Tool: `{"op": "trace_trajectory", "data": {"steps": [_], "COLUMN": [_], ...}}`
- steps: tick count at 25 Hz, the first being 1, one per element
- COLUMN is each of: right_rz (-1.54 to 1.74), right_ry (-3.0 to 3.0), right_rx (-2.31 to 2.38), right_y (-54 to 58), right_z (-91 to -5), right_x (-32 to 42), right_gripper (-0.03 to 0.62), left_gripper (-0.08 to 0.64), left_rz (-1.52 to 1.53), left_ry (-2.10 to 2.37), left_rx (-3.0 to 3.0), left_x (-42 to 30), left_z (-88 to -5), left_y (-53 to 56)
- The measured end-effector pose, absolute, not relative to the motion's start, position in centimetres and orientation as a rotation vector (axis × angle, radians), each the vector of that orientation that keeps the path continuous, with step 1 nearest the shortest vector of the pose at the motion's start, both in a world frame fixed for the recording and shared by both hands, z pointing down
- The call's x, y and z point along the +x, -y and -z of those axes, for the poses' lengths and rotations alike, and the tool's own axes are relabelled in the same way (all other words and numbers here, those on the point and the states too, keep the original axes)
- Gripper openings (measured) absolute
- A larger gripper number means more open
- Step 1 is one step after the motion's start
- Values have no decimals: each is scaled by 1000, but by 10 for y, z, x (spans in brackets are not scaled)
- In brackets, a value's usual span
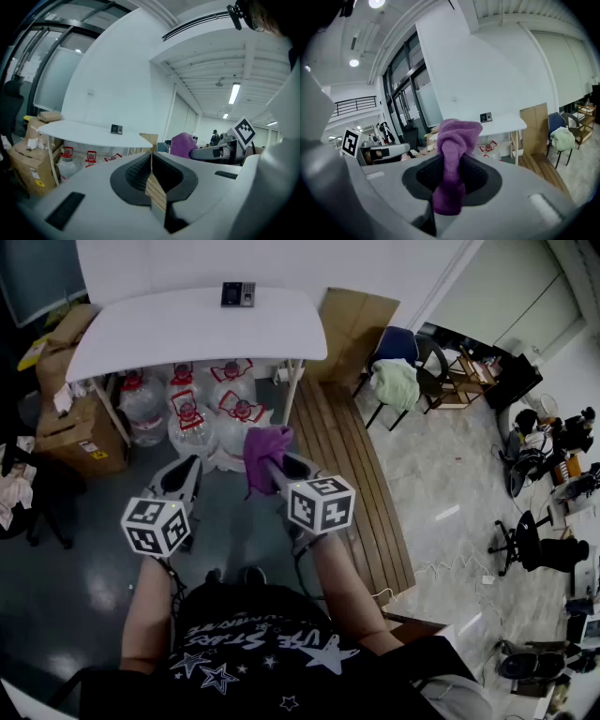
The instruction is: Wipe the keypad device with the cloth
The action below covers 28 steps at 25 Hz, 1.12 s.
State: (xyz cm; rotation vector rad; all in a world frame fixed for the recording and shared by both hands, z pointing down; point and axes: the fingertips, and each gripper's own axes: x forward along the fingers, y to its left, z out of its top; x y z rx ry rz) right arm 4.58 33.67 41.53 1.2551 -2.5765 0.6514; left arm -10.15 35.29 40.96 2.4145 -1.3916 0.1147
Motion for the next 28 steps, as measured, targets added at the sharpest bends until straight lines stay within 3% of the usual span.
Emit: {"op": "trace_trajectory", "data": {"steps": [28], "right_rz": [-635], "right_ry": [2603], "right_rx": [1208], "right_y": [-328], "right_z": [-418], "right_x": [55], "right_gripper": [98], "left_gripper": [18], "left_rz": [-125], "left_ry": [1403], "left_rx": [2381], "left_x": [-86], "left_z": [-410], "left_y": [-344]}}
